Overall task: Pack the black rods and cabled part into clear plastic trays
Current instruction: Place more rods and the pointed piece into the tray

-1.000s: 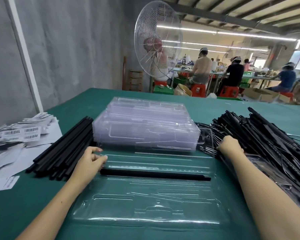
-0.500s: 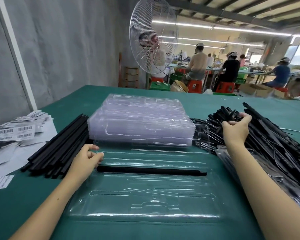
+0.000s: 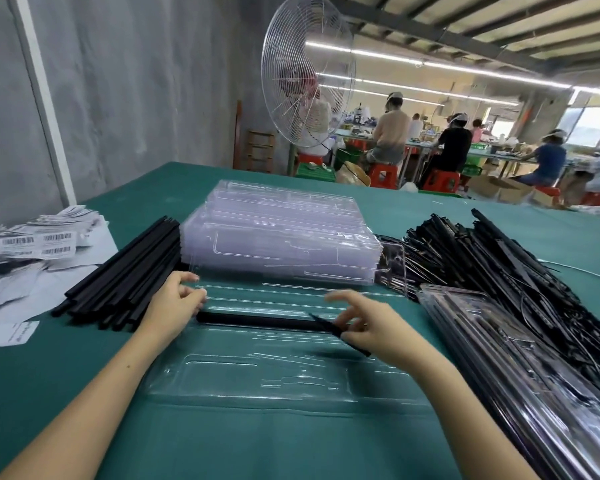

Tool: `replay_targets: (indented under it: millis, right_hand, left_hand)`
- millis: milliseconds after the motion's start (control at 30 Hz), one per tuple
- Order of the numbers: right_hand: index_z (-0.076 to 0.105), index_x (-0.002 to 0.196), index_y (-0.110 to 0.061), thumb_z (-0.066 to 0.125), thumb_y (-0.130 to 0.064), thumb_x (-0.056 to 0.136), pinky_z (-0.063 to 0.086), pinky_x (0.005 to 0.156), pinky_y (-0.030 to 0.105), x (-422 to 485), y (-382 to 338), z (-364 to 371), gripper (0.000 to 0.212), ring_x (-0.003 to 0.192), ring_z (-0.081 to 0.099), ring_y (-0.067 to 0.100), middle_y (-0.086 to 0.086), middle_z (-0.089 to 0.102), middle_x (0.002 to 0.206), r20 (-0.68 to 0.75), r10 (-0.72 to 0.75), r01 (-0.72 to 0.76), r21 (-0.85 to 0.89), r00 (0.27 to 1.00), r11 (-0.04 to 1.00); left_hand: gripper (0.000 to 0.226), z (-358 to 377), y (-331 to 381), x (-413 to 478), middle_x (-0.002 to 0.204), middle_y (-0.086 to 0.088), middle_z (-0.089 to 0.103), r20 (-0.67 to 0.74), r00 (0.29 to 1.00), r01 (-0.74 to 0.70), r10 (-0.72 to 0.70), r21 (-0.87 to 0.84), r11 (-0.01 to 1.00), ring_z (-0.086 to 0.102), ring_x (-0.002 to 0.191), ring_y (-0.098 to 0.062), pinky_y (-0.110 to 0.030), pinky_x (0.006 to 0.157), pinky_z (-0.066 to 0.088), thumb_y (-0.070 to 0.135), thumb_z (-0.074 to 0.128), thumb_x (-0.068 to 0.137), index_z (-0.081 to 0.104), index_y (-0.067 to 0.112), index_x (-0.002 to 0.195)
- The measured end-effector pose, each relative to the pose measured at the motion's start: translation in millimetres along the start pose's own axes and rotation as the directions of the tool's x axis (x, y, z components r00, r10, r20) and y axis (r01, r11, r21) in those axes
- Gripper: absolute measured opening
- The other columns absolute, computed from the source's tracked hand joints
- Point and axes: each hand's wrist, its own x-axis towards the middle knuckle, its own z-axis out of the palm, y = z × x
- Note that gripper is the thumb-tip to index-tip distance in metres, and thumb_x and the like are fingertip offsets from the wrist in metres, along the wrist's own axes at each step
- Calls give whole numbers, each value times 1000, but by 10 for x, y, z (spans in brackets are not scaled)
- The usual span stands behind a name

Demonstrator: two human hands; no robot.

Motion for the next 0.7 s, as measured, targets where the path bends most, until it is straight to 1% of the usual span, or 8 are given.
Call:
replay_targets:
  millis: [67,133,200,333,433,533,633,700]
  right_hand:
    - [64,112,-21,61,-1,82,40,64,4,-5,18,55,36,76,55,9,-9,66,97,77,14,-3,-142,997,990]
    - [68,108,-18,61,-2,82,36,63,-1,-21,33,60,32,81,53,7,-6,68,104,108,21,1,-197,994,980]
    - [70,106,-21,60,-2,82,38,64,1,-45,58,42,33,81,54,8,-4,68,103,92,27,-8,-192,995,981]
    - [73,95,-22,63,-1,78,45,68,15,-78,88,28,28,77,56,10,-6,68,92,85,13,0,-149,996,989]
    - [71,90,-24,68,-11,78,41,63,8,-83,96,36,18,76,54,4,-18,62,84,87,19,-5,-157,996,988]
    - [70,93,-27,70,-21,78,38,62,6,-92,140,4,16,82,54,5,-14,60,91,88,44,-26,-198,995,980]
    - [67,89,-29,69,-19,77,36,58,6,-113,218,-61,16,71,48,-2,-14,55,84,65,94,-73,-266,993,961]
    - [66,82,-31,71,-18,76,37,56,7,-118,251,-80,14,64,49,-2,-13,55,76,69,126,-105,-244,990,964]
  left_hand:
    - [25,3,3,-14,75,-1,68,-6,1000,-1,1,-6,1000,66,74,-21,-38,71,52,9,59,91,48,31,88]
    - [25,4,3,-25,75,-1,68,-9,1000,1,-1,-10,1000,66,73,-20,-37,71,51,9,59,90,48,31,88]
    - [24,-3,4,-24,75,-2,68,-7,1000,6,-6,-9,1000,65,73,-20,-38,72,51,9,59,90,48,30,88]
    - [17,-15,-6,-5,75,-1,68,-7,1000,8,-8,1,1000,65,73,-20,-37,71,51,10,59,90,51,23,95]
    - [16,-5,-15,0,75,-1,68,-5,1000,14,-14,-5,1000,65,72,-19,-35,70,51,10,59,91,51,22,96]
    - [17,-1,-21,5,75,-1,68,0,1000,20,-20,-11,1000,65,72,-18,-35,71,51,9,59,91,50,24,94]
    - [17,4,-19,6,75,-1,68,5,1000,24,-24,-15,1000,64,71,-18,-36,72,50,9,58,91,50,23,94]
    - [17,7,-18,4,75,-1,67,4,1000,25,-25,-18,1000,64,70,-18,-36,73,50,8,58,91,50,22,95]
